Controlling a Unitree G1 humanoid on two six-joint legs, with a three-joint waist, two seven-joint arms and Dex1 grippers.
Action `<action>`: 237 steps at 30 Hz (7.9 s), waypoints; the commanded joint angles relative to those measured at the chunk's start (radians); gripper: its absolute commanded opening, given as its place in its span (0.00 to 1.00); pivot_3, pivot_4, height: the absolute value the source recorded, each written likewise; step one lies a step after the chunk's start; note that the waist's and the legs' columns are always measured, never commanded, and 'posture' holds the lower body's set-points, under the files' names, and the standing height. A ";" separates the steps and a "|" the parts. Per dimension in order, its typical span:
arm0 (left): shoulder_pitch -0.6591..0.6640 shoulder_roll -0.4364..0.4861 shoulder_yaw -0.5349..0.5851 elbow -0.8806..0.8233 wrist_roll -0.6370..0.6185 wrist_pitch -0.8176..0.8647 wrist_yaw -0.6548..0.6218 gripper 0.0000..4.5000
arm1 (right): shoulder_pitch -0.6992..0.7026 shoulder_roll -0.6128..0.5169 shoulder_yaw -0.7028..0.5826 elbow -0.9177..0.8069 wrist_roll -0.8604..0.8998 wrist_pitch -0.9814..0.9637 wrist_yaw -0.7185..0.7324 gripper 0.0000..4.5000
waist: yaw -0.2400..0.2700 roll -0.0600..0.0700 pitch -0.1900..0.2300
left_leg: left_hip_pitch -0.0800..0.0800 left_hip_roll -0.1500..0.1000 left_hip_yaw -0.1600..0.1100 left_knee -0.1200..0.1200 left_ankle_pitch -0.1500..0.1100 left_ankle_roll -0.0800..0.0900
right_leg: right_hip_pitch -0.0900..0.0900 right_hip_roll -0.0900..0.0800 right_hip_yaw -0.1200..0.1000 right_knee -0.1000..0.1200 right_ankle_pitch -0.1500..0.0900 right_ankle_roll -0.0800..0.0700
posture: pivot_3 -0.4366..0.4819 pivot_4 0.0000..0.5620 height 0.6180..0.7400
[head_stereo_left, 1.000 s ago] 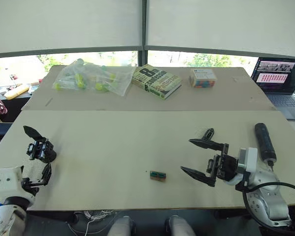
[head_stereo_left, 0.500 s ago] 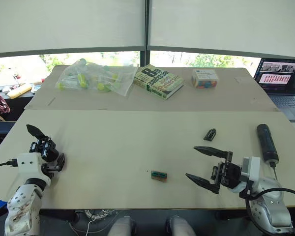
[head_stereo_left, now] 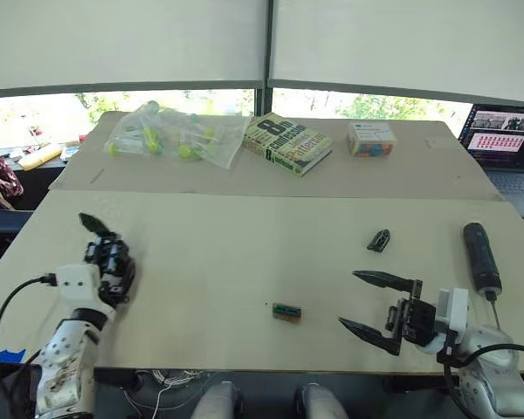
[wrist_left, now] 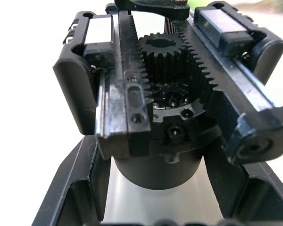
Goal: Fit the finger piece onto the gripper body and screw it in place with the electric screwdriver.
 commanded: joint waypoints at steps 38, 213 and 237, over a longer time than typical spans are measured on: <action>-0.299 -0.118 -0.522 0.153 0.203 0.074 -0.238 0.99 | 0.139 -0.008 -0.152 -0.100 0.006 -0.035 -0.066 1.00 | -0.008 0.004 -0.002 | 0.002 0.002 0.002 0.007 0.001 0.007 | 0.004 0.014 0.005 0.001 0.001 0.001 | 0.48 0.27 1.00; -0.805 -0.094 -0.453 0.992 0.188 -0.311 -0.857 0.99 | 0.216 0.036 -0.089 -0.187 -0.059 -0.090 -0.224 1.00 | -0.024 0.005 -0.002 | 0.000 0.002 0.003 0.017 -0.002 0.011 | 0.004 0.017 0.005 0.002 0.002 0.004 | 0.48 0.27 1.00; -0.677 -0.169 -0.458 0.756 0.235 -0.261 -0.654 0.50 | 0.235 0.040 -0.069 -0.191 -0.071 -0.097 -0.234 1.00 | -0.017 0.005 -0.002 | 0.000 0.002 0.003 0.017 -0.002 0.012 | 0.005 0.016 0.006 0.002 0.002 0.005 | 0.48 0.27 1.00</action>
